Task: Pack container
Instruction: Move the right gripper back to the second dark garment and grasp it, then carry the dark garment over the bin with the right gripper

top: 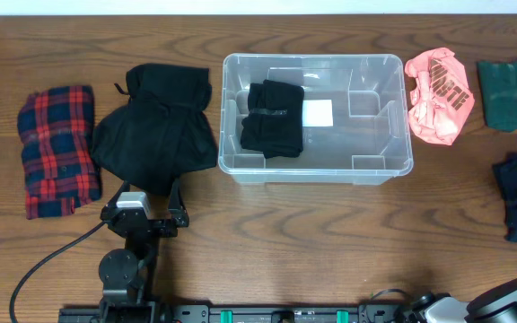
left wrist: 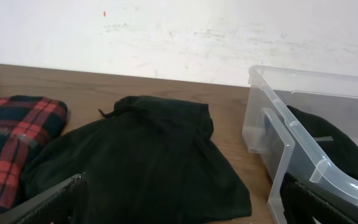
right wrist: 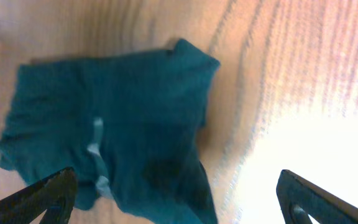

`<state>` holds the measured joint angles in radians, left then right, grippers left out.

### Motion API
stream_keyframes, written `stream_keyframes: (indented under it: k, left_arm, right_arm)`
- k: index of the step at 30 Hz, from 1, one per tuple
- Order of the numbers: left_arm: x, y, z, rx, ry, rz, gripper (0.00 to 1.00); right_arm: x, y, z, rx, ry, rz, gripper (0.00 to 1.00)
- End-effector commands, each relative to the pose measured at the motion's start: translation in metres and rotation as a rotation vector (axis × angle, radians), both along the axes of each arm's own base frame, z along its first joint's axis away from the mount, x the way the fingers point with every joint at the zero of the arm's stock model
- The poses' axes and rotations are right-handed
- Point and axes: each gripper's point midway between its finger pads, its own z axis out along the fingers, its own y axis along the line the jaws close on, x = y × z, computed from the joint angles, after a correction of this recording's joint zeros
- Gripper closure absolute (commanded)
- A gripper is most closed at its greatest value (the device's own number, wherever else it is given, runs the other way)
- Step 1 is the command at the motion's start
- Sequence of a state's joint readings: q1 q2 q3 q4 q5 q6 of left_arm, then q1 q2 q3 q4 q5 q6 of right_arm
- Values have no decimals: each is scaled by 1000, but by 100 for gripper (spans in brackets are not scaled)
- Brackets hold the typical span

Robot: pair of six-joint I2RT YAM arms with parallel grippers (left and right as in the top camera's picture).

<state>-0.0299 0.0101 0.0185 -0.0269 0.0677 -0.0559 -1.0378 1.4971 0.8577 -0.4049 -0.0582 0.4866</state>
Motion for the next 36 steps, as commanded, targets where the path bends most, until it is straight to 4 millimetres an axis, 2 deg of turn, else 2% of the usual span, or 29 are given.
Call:
stream_keyframes:
  k: [1, 9, 12, 16, 18, 22, 23, 24, 26, 31, 34, 36]
  left_arm:
    - [-1, -2, -15, 2, 45, -11, 2]
    - [-1, -2, -15, 2, 45, -11, 2]
    - [-1, -2, -15, 2, 45, -11, 2]
    - [-1, -2, -15, 2, 45, -11, 2]
    - [-1, -2, -15, 2, 45, -11, 2]
    - [-1, -2, -15, 2, 45, -11, 2]
    - [-1, -2, -15, 2, 45, -11, 2]
    - [-1, -2, -15, 2, 45, -11, 2]
    - [-1, -2, -15, 2, 45, -11, 2]
    - [-1, -2, -15, 2, 45, -11, 2]
    - [-1, -2, -15, 2, 45, -11, 2]
    - [-1, -2, -15, 2, 45, -11, 2]
  right_arm:
    - [8, 5, -15, 69, -45, 13, 1]
    - [14, 6, -61, 159, -26, 25, 1]
    - [15, 6, -71, 171, -19, 27, 1]
    - [14, 8, -75, 178, -7, 48, 17]
    - [17, 10, -74, 173, -12, 98, 29]
    - [24, 14, -72, 174, -37, 163, 72]
    - [27, 16, -71, 181, -53, 172, 86]
    - [29, 17, -70, 187, -65, 178, 93]
    - [35, 19, -67, 187, -94, 216, 98]
    - [45, 20, -52, 150, -142, 291, 99]
    - [59, 25, -28, 131, -230, 336, 99]
    - [69, 28, -3, 103, -305, 378, 99]
